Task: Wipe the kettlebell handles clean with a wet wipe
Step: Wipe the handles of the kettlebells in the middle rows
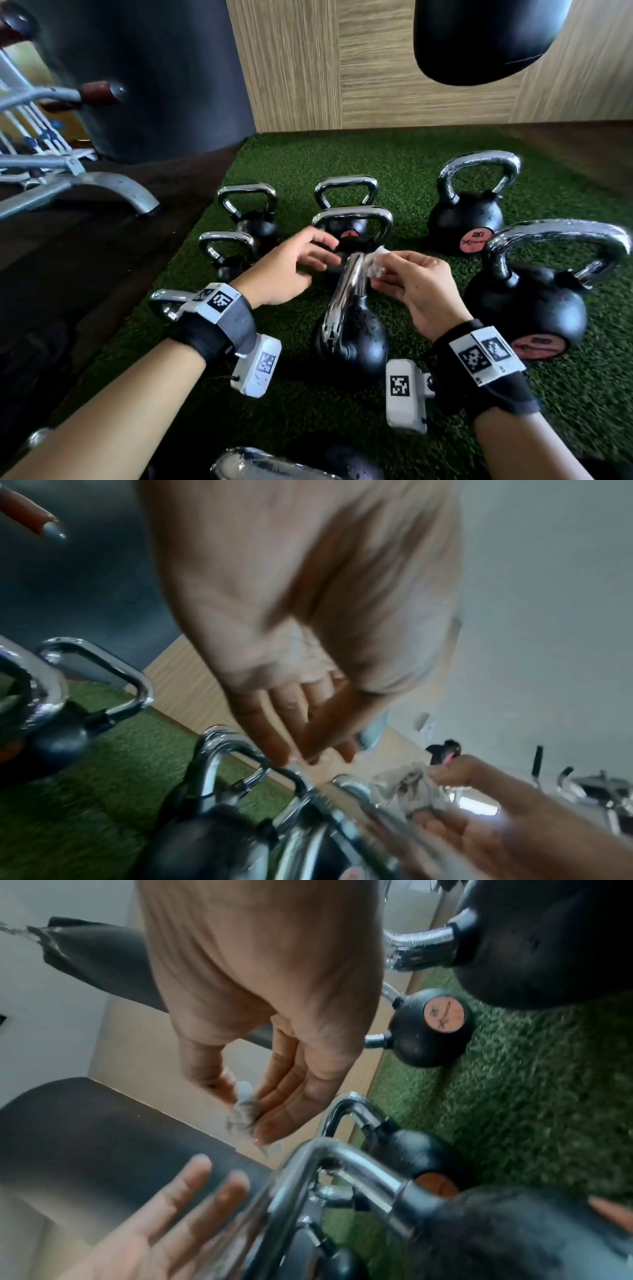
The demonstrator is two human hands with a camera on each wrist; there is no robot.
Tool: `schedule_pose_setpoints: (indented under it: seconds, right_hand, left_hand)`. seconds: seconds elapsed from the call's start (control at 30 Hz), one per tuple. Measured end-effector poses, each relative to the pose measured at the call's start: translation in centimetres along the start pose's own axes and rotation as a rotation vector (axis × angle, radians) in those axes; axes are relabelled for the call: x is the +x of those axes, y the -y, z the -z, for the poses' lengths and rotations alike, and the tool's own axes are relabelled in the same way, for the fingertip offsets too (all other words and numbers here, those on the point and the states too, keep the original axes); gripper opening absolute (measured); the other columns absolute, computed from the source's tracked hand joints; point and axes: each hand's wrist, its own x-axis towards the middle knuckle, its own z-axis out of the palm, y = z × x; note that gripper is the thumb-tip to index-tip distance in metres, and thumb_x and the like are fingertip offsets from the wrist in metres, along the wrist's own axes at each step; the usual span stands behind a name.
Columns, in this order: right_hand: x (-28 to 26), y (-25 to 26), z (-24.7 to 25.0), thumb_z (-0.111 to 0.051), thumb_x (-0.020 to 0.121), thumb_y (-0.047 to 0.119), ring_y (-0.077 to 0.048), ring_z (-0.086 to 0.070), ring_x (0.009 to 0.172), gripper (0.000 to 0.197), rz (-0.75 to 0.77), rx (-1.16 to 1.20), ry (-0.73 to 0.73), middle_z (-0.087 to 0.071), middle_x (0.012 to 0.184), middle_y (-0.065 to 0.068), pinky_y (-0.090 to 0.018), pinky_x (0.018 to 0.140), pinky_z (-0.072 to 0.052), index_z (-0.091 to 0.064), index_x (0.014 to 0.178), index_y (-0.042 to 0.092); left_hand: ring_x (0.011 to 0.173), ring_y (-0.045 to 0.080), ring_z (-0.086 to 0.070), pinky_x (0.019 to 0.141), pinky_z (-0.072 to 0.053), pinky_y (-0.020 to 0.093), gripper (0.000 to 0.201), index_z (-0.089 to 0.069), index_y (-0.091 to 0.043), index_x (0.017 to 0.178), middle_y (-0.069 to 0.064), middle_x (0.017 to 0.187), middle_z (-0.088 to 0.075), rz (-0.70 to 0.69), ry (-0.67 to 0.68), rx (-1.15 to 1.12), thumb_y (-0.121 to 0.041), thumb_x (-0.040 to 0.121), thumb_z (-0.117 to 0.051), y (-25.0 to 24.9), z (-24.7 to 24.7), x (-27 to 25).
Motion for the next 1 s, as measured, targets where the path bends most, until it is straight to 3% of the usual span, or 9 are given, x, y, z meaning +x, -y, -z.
schedule_pose_setpoints:
  seconds: [0.1, 0.2, 0.3, 0.37, 0.5, 0.63, 0.77, 0.87, 1.0]
  right_hand:
    - [1.2, -1.8, 1.2, -0.079, 0.079, 0.011, -0.019, -0.070, 0.064, 0.012, 0.048, -0.188, -0.186, -0.076, 0.070, -0.010, -0.029, 0.059, -0.060, -0.077, 0.067, 0.009]
    - [2.0, -3.9, 1.3, -0.082, 0.073, 0.023, -0.024, -0.075, 0.068, 0.011, 0.010, -0.436, -0.259, -0.076, 0.069, -0.005, -0.043, 0.074, -0.064, -0.078, 0.075, 0.013]
    - [2.1, -5.3, 0.9, -0.084, 0.071, 0.031, -0.015, -0.074, 0.070, 0.014, 0.018, -0.570, -0.255, -0.076, 0.069, 0.003, -0.039, 0.081, -0.063, -0.080, 0.080, 0.021]
    - [2.0, -6.0, 0.7, -0.085, 0.074, 0.031, -0.005, -0.071, 0.069, 0.015, 0.064, -0.616, -0.263, -0.078, 0.075, 0.008, -0.032, 0.083, -0.061, -0.082, 0.087, 0.023]
    - [2.1, -7.0, 1.0, -0.079, 0.084, 0.024, -0.004, -0.068, 0.092, 0.022, 0.138, -0.742, -0.245, -0.079, 0.103, 0.003, -0.015, 0.087, -0.047, -0.080, 0.105, 0.017]
    - [2.5, -7.1, 1.1, -0.081, 0.083, 0.021, -0.005, -0.069, 0.094, 0.021, 0.130, -0.712, -0.248, -0.079, 0.101, 0.002, -0.013, 0.084, -0.046, -0.080, 0.104, 0.017]
    - [3.4, -6.4, 0.3, -0.081, 0.083, 0.027, 0.001, -0.066, 0.085, 0.023, 0.292, -0.727, -0.318, -0.079, 0.100, 0.004, 0.003, 0.072, -0.039, -0.080, 0.105, 0.019]
    - [3.7, -6.5, 0.0, -0.077, 0.087, 0.026, 0.000, -0.067, 0.081, 0.022, 0.370, -0.755, -0.316, -0.079, 0.101, 0.004, 0.001, 0.072, -0.045, -0.079, 0.109, 0.019]
    - [3.9, -6.2, 0.1, -0.074, 0.090, 0.017, -0.009, -0.071, 0.087, 0.024, 0.351, -0.720, -0.286, -0.078, 0.103, -0.001, -0.015, 0.081, -0.051, -0.077, 0.114, 0.015]
  left_hand:
    - [0.135, 0.016, -0.053, 0.100, -0.047, 0.026, 0.098, -0.040, -0.027, 0.149, -0.006, 0.147, -0.055, 0.201, 0.213, 0.361, 0.002, 0.069, -0.089, 2.3, -1.6, -0.3]
    - [0.126, -0.017, -0.048, 0.103, -0.038, 0.006, 0.113, -0.044, -0.016, 0.144, -0.028, 0.136, -0.055, 0.116, 0.482, 0.287, -0.008, 0.047, -0.102, 3.8, -5.0, -1.0]
    - [0.124, -0.004, -0.052, 0.109, -0.040, 0.017, 0.104, -0.054, -0.016, 0.133, -0.014, 0.134, -0.057, 0.079, 0.398, 0.208, -0.014, 0.043, -0.105, 4.5, -7.8, -1.2]
    - [0.130, -0.001, -0.046, 0.113, -0.032, 0.010, 0.111, -0.053, -0.013, 0.139, -0.009, 0.141, -0.051, 0.039, 0.341, 0.241, -0.023, 0.042, -0.106, 4.9, -8.2, -1.1]
    - [0.139, 0.008, -0.040, 0.118, -0.029, 0.016, 0.120, -0.046, -0.020, 0.147, -0.006, 0.150, -0.041, 0.084, 0.339, 0.363, -0.036, 0.043, -0.105, 5.0, -8.1, -0.8]
    - [0.137, 0.008, -0.040, 0.115, -0.031, 0.016, 0.123, -0.042, -0.019, 0.148, -0.008, 0.148, -0.040, 0.152, 0.343, 0.356, -0.031, 0.043, -0.105, 4.5, -8.0, -0.6]
    - [0.131, 0.015, -0.049, 0.113, -0.038, 0.019, 0.103, -0.055, -0.011, 0.136, -0.002, 0.139, -0.050, 0.135, 0.367, 0.295, -0.018, 0.046, -0.105, 4.1, -7.8, -0.5]
    - [0.134, 0.018, -0.050, 0.114, -0.040, 0.024, 0.104, -0.054, -0.008, 0.139, 0.006, 0.144, -0.051, 0.160, 0.386, 0.265, -0.014, 0.048, -0.103, 4.2, -7.7, -0.5]
    - [0.129, 0.008, -0.050, 0.099, -0.036, 0.004, 0.112, -0.050, -0.015, 0.142, -0.004, 0.142, -0.050, 0.190, 0.373, 0.245, -0.017, 0.044, -0.105, 5.1, -7.6, -0.2]
